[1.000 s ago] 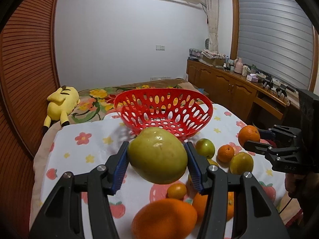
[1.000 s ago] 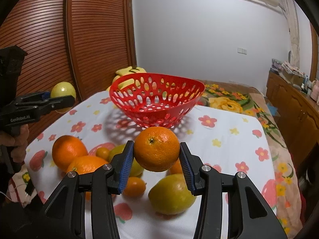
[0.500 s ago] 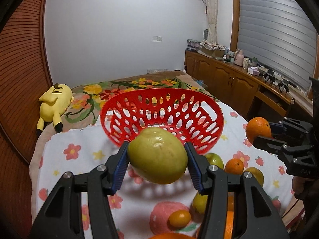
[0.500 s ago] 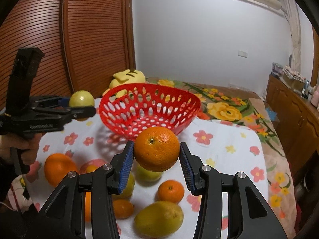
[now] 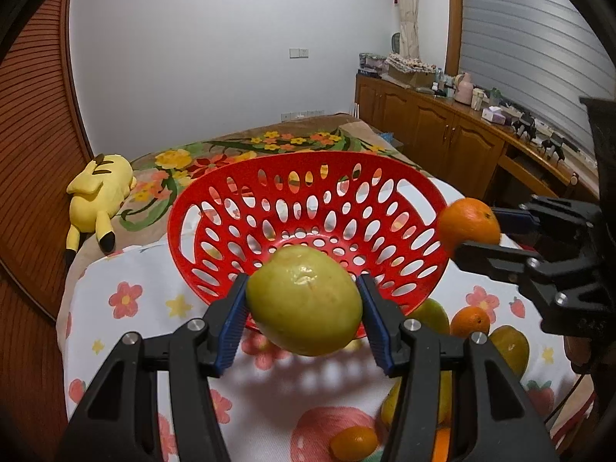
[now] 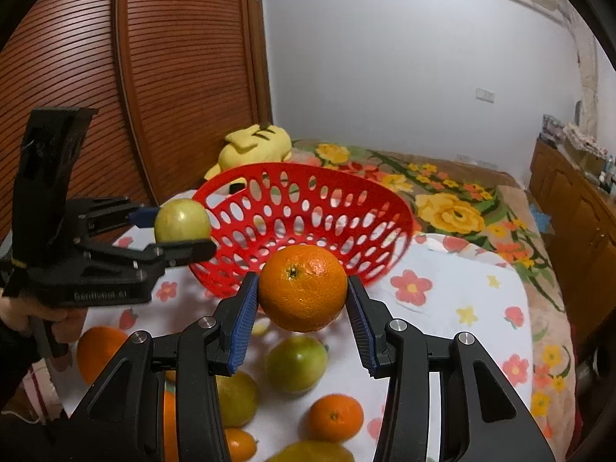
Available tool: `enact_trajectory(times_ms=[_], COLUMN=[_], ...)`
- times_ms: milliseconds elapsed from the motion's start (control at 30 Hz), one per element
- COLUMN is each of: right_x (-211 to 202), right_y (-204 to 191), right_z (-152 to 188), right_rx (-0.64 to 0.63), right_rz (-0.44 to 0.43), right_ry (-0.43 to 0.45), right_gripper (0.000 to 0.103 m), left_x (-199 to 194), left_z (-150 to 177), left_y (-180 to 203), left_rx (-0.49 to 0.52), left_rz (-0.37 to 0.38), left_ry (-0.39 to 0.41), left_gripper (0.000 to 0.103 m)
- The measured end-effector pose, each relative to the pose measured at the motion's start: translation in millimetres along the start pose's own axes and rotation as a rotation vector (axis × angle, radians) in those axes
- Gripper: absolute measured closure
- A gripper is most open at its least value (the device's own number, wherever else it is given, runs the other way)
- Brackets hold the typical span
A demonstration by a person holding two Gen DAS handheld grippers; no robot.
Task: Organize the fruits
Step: 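Carry lemon and tangerine into the red basket and open both tools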
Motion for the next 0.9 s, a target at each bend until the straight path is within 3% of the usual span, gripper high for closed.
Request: enact_trajectory(times_ms=[500, 900], right_x=[24.5, 47.5], right_y=[16.9, 0.0], right_z=[-16.8, -18.1], right_rx=[0.027, -0.011], right_rz=[-0.009, -0.029], right_ry=[-0.054, -0.117], right_gripper=[0.057, 0.057], left_x=[-7.7, -26.2], left_z=[-1.2, 14.9], left_y=[-8.4, -15.3], left_rx=[-0.019, -0.034], left_rz=[-0.011, -0.018], left_ry=[0.032, 0.074], left_gripper=[0.045, 0.036])
Point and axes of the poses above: each gripper's, at about its wrist camera, not at the fingertips, and x roughly the way its jaws point, y to its right, z to its underside, the point moved 3 cm from there along x, roughly the way its jaws point, and after that the axes turned 14 degrees about -y, right-handed, at the moved point
